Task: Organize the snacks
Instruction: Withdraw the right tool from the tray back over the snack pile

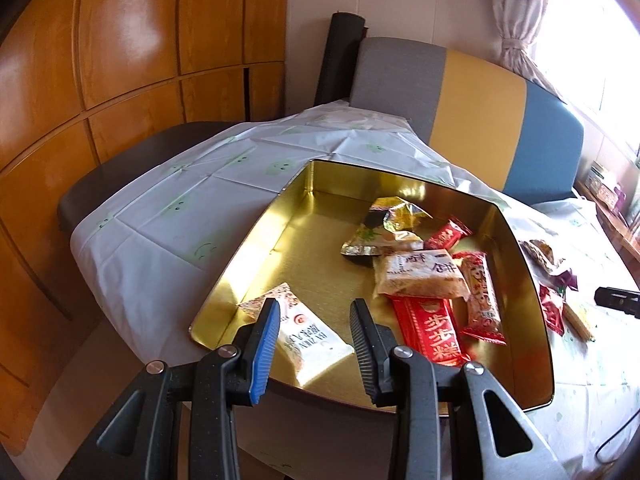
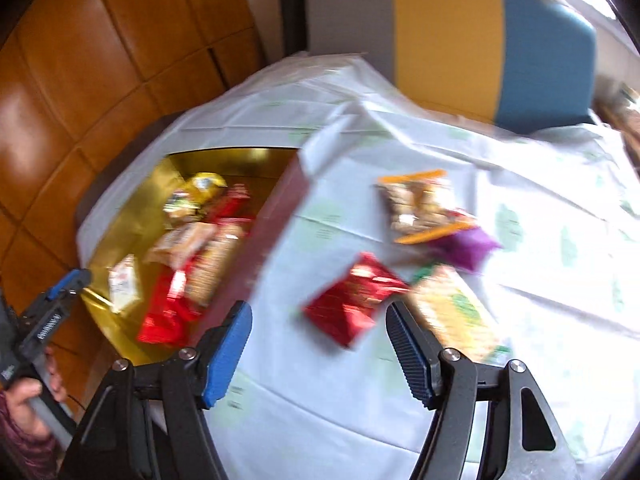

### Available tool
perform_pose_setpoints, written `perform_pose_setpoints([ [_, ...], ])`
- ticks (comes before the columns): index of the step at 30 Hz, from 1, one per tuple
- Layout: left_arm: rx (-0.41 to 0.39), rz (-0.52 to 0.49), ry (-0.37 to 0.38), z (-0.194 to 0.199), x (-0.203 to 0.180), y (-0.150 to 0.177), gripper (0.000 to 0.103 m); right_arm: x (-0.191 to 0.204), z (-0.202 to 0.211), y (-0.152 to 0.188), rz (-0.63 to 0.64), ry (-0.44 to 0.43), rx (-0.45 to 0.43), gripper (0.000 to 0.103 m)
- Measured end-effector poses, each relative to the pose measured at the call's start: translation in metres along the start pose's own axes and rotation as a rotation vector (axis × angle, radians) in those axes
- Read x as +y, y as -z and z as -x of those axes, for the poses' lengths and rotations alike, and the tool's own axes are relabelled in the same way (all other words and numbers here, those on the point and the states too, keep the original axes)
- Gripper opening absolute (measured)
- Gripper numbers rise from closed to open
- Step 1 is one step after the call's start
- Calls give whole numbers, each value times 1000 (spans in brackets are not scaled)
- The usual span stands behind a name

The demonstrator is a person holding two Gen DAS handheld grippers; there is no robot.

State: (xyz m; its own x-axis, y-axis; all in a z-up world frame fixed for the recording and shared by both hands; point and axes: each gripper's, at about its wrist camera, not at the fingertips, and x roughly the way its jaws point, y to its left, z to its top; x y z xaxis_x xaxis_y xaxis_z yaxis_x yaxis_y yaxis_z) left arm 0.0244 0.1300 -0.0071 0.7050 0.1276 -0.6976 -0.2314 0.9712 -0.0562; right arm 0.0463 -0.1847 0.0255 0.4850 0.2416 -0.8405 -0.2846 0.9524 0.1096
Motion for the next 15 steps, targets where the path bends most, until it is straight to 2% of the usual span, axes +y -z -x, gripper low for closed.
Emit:
perform_pose_setpoints([
  [11, 15, -46, 8, 0, -15, 2, 36, -103, 14, 2, -107, 192, -9, 73],
  [15, 18, -66, 7, 1, -22, 2, 36, -151, 9, 15, -247, 245, -24, 77],
])
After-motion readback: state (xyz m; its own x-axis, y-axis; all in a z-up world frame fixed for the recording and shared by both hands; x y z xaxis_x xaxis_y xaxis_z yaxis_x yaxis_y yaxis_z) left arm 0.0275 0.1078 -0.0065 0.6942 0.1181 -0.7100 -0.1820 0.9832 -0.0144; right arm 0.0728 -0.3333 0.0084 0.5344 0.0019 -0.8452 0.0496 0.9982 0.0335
